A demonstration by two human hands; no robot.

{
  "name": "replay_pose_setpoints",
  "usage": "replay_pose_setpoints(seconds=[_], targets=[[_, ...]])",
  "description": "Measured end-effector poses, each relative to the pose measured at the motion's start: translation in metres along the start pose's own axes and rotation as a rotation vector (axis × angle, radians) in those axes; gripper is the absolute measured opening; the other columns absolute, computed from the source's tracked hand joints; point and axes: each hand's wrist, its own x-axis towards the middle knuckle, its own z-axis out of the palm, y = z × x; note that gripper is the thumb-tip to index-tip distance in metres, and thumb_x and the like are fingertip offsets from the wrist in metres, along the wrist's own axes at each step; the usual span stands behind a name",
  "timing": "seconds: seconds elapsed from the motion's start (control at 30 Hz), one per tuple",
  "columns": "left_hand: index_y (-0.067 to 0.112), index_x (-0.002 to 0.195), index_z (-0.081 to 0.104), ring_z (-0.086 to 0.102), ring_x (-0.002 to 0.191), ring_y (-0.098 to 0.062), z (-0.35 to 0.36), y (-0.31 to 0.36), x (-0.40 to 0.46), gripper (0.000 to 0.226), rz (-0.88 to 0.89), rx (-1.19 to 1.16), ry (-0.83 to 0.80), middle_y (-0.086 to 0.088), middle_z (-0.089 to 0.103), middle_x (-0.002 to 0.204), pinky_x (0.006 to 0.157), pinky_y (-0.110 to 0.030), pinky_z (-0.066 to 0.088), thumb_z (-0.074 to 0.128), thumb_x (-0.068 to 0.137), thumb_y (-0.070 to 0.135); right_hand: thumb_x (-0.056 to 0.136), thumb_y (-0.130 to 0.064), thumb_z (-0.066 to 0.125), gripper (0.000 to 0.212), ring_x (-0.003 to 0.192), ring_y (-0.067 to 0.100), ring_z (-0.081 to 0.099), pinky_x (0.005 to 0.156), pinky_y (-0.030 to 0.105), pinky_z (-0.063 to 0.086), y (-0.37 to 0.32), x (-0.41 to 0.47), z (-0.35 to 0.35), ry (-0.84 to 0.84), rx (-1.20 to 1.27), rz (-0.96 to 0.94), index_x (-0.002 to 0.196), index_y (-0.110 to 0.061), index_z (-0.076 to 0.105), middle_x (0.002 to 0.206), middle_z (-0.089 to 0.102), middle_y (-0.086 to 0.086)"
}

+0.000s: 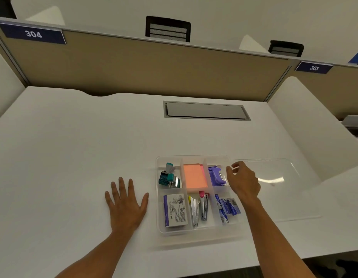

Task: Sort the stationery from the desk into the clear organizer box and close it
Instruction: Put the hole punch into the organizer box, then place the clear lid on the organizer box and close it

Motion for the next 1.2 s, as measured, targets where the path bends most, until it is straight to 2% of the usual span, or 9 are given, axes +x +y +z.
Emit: replay_pose_setpoints(seconds=[0.1, 0.43, 0.53, 0.63, 0.73, 0.87, 1.0, 1.1, 1.2], targets=[[0.019, 0.152, 0.019, 0.004, 0.148, -0.035, -0.001, 0.0, 0.0, 0.085, -0.006, 0.014, -0.015, -0.013, 0.01, 0.16, 0.118, -0.055, 0.004, 0.015, 0.086, 0.073, 0.094, -0.045, 0.056, 0.033, 0.098, 0.025, 0.065, 0.084, 0.039, 0.051, 0.023, -0.003, -0.004, 0.015, 0.087, 0.05, 0.116, -0.02, 0.057, 0.113, 0.068, 0.004], [0.018, 0.153, 0.003, -0.007, 0.147, -0.036, -0.003, 0.001, 0.003, 0.088, -0.014, 0.055, -0.126, -0.013, -0.004, 0.161, 0.115, -0.055, -0.005, 0.004, 0.085, 0.074, 0.094, -0.035, 0.058, 0.023, 0.094, 0.019, 0.059, 0.082, 0.037, 0.048, 0.08, -0.021, -0.014, 0.048, 0.293, 0.143, 0.112, -0.02, 0.059, 0.112, 0.066, 0.002], [0.02, 0.153, 0.004, -0.007, 0.147, -0.036, -0.016, 0.003, 0.014, 0.084, -0.037, 0.046, -0.231, -0.012, -0.006, 0.161, 0.116, -0.056, -0.001, 0.023, 0.089, 0.07, 0.093, -0.034, 0.058, 0.023, 0.098, 0.02, 0.06, 0.083, 0.036, 0.047, 0.102, -0.021, -0.016, 0.048, 0.324, 0.164, 0.112, -0.021, 0.06, 0.112, 0.066, 0.0], [0.016, 0.145, 0.034, 0.024, 0.142, -0.036, -0.048, 0.025, 0.021, 0.064, -0.088, -0.156, -0.151, -0.011, 0.02, 0.157, 0.116, -0.058, 0.016, 0.049, 0.093, 0.049, 0.093, -0.033, 0.06, 0.026, 0.102, 0.023, 0.062, 0.085, 0.035, 0.047, 0.123, -0.022, -0.018, 0.04, 0.308, 0.131, 0.116, -0.021, 0.06, 0.116, 0.064, 0.0], [0.015, 0.135, 0.05, 0.037, 0.135, -0.033, -0.073, 0.072, 0.019, 0.053, 0.09, -0.232, 0.07, -0.012, 0.034, 0.152, 0.114, -0.056, 0.024, 0.059, 0.089, 0.039, 0.093, -0.033, 0.06, 0.029, 0.1, 0.021, 0.063, 0.086, 0.038, 0.051, 0.142, -0.024, -0.019, 0.01, 0.254, 0.05, 0.121, -0.022, 0.057, 0.122, 0.06, 0.0], [0.021, 0.136, 0.048, 0.03, 0.141, -0.03, -0.088, 0.159, -0.002, 0.056, 0.391, -0.235, 0.149, -0.008, 0.031, 0.154, 0.116, -0.052, 0.013, 0.063, 0.086, 0.04, 0.092, -0.031, 0.061, 0.035, 0.111, 0.024, 0.057, 0.09, 0.038, 0.048, 0.165, -0.026, -0.022, 0.012, 0.24, 0.03, 0.126, -0.022, 0.055, 0.128, 0.056, 0.004], [0.021, 0.151, 0.02, 0.018, 0.146, -0.023, -0.084, 0.234, -0.036, 0.075, 0.574, -0.347, -0.004, -0.002, 0.018, 0.159, 0.12, -0.043, 0.015, 0.058, 0.089, 0.042, 0.091, -0.032, 0.062, 0.043, 0.119, 0.029, 0.05, 0.097, 0.042, 0.045, 0.191, -0.022, -0.031, 0.039, 0.13, 0.007, 0.13, -0.019, 0.054, 0.136, 0.05, 0.008], [0.019, 0.153, 0.005, 0.016, 0.147, -0.018, -0.073, 0.275, -0.059, 0.084, 0.705, -0.382, -0.072, -0.001, 0.013, 0.161, 0.12, -0.035, 0.016, 0.055, 0.091, 0.044, 0.091, -0.038, 0.061, 0.05, 0.127, 0.033, 0.044, 0.1, 0.046, 0.042, 0.213, -0.016, -0.036, 0.02, -0.052, -0.047, 0.136, -0.019, 0.05, 0.145, 0.042, 0.012], [0.017, 0.153, -0.001, 0.011, 0.148, -0.019, -0.061, 0.31, -0.079, 0.085, 0.837, -0.314, -0.131, -0.002, 0.008, 0.161, 0.121, -0.04, 0.011, 0.053, 0.091, 0.043, 0.092, -0.046, 0.057, 0.061, 0.141, 0.035, 0.029, 0.11, 0.049, 0.033, 0.235, -0.006, -0.041, -0.025, -0.149, -0.039, 0.144, -0.019, 0.04, 0.155, 0.028, 0.016]])
